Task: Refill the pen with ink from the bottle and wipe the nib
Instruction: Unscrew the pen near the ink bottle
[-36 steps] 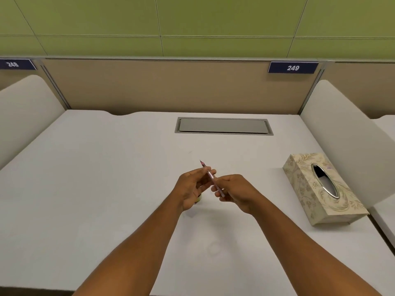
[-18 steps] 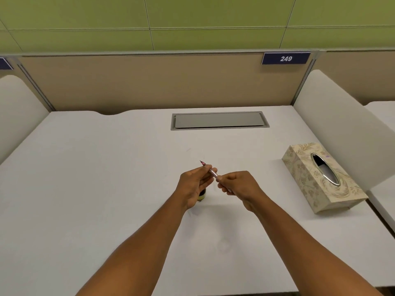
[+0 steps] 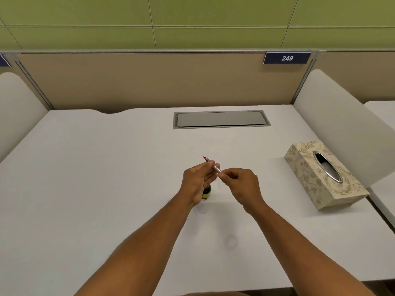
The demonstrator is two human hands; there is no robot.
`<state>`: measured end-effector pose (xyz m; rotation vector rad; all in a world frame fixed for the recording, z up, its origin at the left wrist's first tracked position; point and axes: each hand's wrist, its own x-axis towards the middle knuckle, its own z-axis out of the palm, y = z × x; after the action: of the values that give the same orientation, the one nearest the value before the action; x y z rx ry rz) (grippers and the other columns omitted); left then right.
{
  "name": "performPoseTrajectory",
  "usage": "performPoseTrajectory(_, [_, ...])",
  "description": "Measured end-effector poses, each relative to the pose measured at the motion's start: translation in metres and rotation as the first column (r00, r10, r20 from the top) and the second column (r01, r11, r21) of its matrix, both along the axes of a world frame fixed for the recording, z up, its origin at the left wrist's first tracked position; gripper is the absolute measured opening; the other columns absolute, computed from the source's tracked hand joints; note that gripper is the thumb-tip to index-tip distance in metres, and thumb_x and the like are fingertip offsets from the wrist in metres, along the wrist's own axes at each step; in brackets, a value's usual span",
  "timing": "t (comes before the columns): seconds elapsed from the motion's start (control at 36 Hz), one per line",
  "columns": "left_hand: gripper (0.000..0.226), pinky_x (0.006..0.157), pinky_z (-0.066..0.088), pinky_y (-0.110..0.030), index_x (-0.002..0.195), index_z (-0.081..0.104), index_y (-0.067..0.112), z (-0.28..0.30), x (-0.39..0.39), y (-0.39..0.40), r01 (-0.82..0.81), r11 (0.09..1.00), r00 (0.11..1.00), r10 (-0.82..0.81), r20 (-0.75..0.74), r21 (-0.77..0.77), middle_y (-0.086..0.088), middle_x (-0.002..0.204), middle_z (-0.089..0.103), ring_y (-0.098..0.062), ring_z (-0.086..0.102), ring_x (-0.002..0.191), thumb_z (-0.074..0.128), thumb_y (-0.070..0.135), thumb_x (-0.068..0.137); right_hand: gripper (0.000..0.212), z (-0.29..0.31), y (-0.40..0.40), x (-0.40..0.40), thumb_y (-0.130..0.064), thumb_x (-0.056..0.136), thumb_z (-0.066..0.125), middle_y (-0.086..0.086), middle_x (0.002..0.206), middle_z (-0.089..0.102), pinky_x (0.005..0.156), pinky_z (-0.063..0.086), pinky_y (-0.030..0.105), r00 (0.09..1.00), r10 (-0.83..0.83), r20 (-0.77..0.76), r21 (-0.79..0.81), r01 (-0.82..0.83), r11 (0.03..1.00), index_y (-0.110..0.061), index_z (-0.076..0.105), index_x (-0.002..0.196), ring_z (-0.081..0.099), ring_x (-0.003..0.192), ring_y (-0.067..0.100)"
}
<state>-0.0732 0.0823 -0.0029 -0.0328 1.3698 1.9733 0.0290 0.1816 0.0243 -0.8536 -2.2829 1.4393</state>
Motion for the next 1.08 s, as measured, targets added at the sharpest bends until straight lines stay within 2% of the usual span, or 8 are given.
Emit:
performPoseTrajectory(0.08, [0.014,0.098,0.055,-0.042,0.098,0.074,0.004,0.002,-0.001,-0.002,0.003,1.0,1.0,-0.003,-0.009,0.001,-0.015,0.101,0.077,-0.029,0.073,0.1,0.067,0.015,0.094,0.009,0.002,0.005,0.0,-0.03,0.086,0.074,-0.006,0.073,0.073,0.074,0.054,0.034,0.999,0.05,0.018,-0.143,-0.047,0.989,-0.022,0.077,0.081,0.063,0.07,0.009])
performPoseTrajectory(0.17, [0.015,0.094,0.056,-0.037,0.097,0.074,0.004,0.004,-0.002,-0.002,-0.001,1.0,1.0,0.001,0.002,0.008,-0.014,0.102,0.077,-0.029,0.073,0.102,0.066,0.016,0.094,0.027,0.005,0.011,0.002,-0.039,0.09,0.068,0.005,0.084,0.075,0.079,0.058,0.037,0.996,0.07,0.051,-0.298,-0.052,0.953,-0.015,0.077,0.086,0.066,0.074,0.014])
performPoseTrajectory(0.31, [0.017,0.092,0.057,-0.035,0.1,0.073,0.003,0.005,-0.004,-0.002,-0.014,1.0,1.0,0.013,0.026,0.02,-0.015,0.103,0.076,-0.028,0.073,0.101,0.066,0.017,0.094,0.038,0.003,0.017,0.005,-0.038,0.099,0.053,0.008,0.083,0.075,0.07,0.052,0.031,0.99,0.056,0.129,-0.386,-0.002,0.923,-0.013,0.077,0.085,0.063,0.07,0.015])
performPoseTrajectory(0.47, [0.02,0.089,0.059,-0.033,0.106,0.072,0.0,0.003,-0.003,-0.001,-0.019,0.999,0.998,0.017,0.057,0.03,-0.016,0.106,0.076,-0.027,0.073,0.101,0.065,0.016,0.095,0.031,-0.001,0.017,0.005,-0.031,0.094,0.063,0.007,0.078,0.069,0.067,0.049,0.029,0.994,0.029,0.109,-0.424,0.02,0.905,-0.003,0.075,0.088,0.057,0.069,0.017])
performPoseTrajectory(0.64, [0.019,0.089,0.059,-0.034,0.104,0.072,0.002,0.004,-0.002,-0.001,-0.036,0.999,0.997,0.033,0.075,0.028,-0.015,0.106,0.076,-0.028,0.073,0.101,0.064,0.017,0.095,0.021,-0.003,0.019,0.006,-0.027,0.085,0.076,0.001,0.08,0.065,0.068,0.052,0.031,0.998,0.011,0.066,-0.415,0.018,0.909,-0.008,0.067,0.087,0.06,0.073,0.016])
performPoseTrajectory(0.81, [0.019,0.088,0.059,-0.033,0.104,0.072,0.002,0.004,-0.001,-0.001,-0.036,0.998,0.995,0.031,0.093,0.048,-0.016,0.105,0.076,-0.028,0.073,0.102,0.064,0.016,0.095,0.035,0.003,0.015,0.007,-0.046,0.094,0.059,0.006,0.083,0.071,0.068,0.051,0.032,0.993,0.049,0.107,-0.484,0.01,0.875,-0.015,0.075,0.09,0.063,0.071,0.017])
performPoseTrajectory(0.92, [0.019,0.091,0.058,-0.035,0.105,0.071,0.002,0.004,-0.001,-0.001,-0.019,0.999,0.996,0.015,0.088,0.046,-0.015,0.106,0.076,-0.028,0.073,0.103,0.064,0.017,0.095,0.032,0.004,0.014,0.009,-0.035,0.098,0.056,0.006,0.081,0.073,0.066,0.047,0.03,0.989,0.104,0.103,-0.469,-0.044,0.882,-0.015,0.077,0.088,0.062,0.068,0.016])
performPoseTrajectory(1.08, [0.024,0.087,0.06,-0.034,0.11,0.07,-0.001,0.003,-0.002,-0.003,-0.018,0.999,0.996,0.014,0.093,0.042,-0.017,0.107,0.075,-0.028,0.073,0.101,0.064,0.016,0.095,0.01,0.003,0.013,0.008,-0.022,0.087,0.072,0.007,0.082,0.067,0.065,0.048,0.031,0.996,0.067,0.065,-0.44,-0.032,0.898,-0.013,0.074,0.089,0.062,0.068,0.017])
